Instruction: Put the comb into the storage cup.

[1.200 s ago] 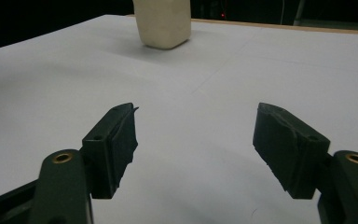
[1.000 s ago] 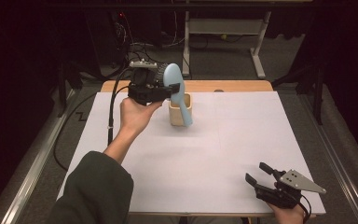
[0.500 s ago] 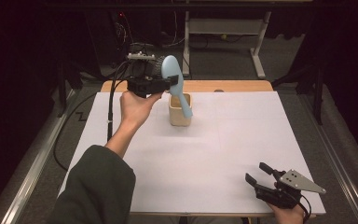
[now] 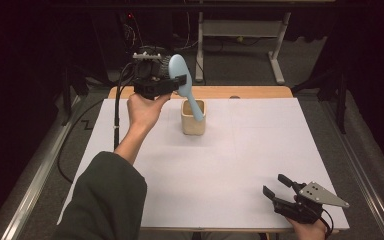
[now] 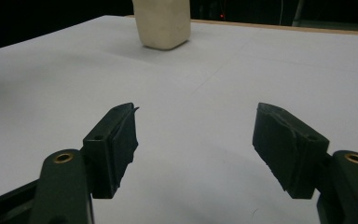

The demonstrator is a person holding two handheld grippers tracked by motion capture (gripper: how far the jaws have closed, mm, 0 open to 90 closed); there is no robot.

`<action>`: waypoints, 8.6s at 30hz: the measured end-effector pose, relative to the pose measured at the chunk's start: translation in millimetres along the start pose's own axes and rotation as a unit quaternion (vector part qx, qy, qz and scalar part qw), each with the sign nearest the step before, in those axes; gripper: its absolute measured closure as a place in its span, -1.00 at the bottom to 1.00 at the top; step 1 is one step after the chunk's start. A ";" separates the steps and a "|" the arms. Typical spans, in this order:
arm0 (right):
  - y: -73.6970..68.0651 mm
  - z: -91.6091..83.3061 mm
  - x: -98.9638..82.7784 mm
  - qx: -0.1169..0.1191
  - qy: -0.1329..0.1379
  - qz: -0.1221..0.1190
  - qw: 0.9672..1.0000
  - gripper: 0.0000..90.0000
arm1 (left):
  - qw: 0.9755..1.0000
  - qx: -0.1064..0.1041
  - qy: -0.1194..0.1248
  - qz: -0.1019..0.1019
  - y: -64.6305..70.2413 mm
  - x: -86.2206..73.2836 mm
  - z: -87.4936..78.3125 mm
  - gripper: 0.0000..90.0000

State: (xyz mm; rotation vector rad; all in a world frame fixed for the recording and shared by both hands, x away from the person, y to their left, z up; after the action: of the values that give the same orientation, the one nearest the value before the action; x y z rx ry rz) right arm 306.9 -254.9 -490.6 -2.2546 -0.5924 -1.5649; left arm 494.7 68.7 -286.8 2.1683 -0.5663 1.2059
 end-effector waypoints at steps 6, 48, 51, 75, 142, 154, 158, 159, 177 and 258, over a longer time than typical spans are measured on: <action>-0.5 -0.1 0.1 0.001 0.000 0.001 1.000 -0.31 | 1.000 0.010 0.006 -0.007 -6.2 3.1 2.0 0.20; -1.5 1.1 -1.1 0.005 -0.005 0.000 1.000 -0.31 | 0.998 0.053 -0.025 -0.011 -35.4 -17.5 44.5 0.18; -1.7 1.1 -1.0 0.005 -0.005 0.000 1.000 -0.31 | 0.998 0.053 -0.031 -0.011 -36.6 -20.8 46.6 0.18; -1.7 0.4 -0.7 0.004 -0.002 0.000 1.000 -0.30 | 0.998 0.045 -0.049 -0.009 -34.4 -40.1 64.8 0.17; -3.7 0.8 -0.5 0.008 -0.001 -0.003 1.000 -0.28 | 0.997 0.051 -0.064 -0.013 -46.3 -58.5 78.4 0.03; -4.1 0.9 -0.5 0.007 -0.001 -0.004 1.000 -0.28 | 0.995 0.068 -0.066 0.003 -50.8 -58.1 74.3 -0.11; -4.1 0.8 -0.4 0.007 -0.001 -0.004 1.000 -0.28 | 0.994 0.078 -0.076 0.001 -53.7 -59.5 73.9 -0.22; -4.0 0.7 -0.5 0.008 -0.002 -0.004 1.000 -0.28 | 0.994 0.078 -0.080 0.001 -54.6 -60.4 73.8 -0.26; -3.9 1.0 -0.2 0.006 0.000 -0.005 1.000 -0.28 | 0.993 0.079 -0.084 0.015 -55.6 -60.8 63.3 -0.42; -2.3 0.3 0.3 0.001 0.000 -0.005 1.000 -0.29 | 0.995 0.018 -0.093 0.044 -48.7 -105.0 -2.6 -0.38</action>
State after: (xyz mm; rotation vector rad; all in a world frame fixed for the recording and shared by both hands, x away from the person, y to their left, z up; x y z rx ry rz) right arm 306.0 -252.7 -490.3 -2.2538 -0.6062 -1.5696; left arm 470.4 114.7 -390.2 2.3234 -0.7290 1.0722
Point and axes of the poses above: each handheld gripper's, and its own axes: z roughly forward along the jaws, x roughly out of its top, y roughly to its right, the point moved 8 cm from there along z, roughly forward along the jaws, and after that the axes turned 4 degrees about -x, right-handed, at the moved point
